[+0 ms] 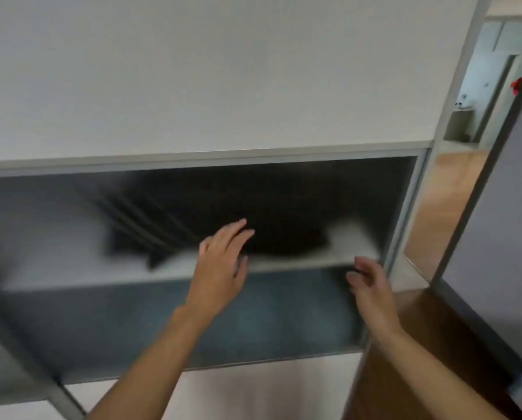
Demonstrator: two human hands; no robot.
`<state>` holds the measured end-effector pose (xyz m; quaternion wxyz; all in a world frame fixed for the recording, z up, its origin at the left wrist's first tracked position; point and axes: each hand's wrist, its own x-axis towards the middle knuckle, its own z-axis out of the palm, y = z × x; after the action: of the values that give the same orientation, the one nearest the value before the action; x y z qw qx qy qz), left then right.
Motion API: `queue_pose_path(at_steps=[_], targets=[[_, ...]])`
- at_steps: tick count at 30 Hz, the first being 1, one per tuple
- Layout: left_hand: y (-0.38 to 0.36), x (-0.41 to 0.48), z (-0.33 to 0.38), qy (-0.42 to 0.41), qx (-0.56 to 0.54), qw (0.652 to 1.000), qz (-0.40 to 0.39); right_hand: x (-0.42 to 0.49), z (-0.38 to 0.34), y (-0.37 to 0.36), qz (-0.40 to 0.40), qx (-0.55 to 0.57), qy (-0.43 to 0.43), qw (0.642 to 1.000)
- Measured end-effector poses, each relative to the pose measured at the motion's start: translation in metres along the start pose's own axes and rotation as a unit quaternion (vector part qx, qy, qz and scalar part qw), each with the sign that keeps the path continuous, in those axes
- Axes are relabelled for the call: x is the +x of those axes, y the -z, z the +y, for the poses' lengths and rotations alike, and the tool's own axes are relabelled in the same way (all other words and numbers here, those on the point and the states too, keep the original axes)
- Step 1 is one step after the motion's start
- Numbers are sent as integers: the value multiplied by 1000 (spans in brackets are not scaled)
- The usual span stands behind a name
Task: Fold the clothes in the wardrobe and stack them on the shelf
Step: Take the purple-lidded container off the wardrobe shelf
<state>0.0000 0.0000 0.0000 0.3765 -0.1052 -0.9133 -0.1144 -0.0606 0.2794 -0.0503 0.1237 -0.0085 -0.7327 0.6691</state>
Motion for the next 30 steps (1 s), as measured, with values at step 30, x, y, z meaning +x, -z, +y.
queue_pose_path(at_steps=[30], targets=[[-16,54,-16,-78,143,986,-35,90,-20,3,14,50,-19,998]])
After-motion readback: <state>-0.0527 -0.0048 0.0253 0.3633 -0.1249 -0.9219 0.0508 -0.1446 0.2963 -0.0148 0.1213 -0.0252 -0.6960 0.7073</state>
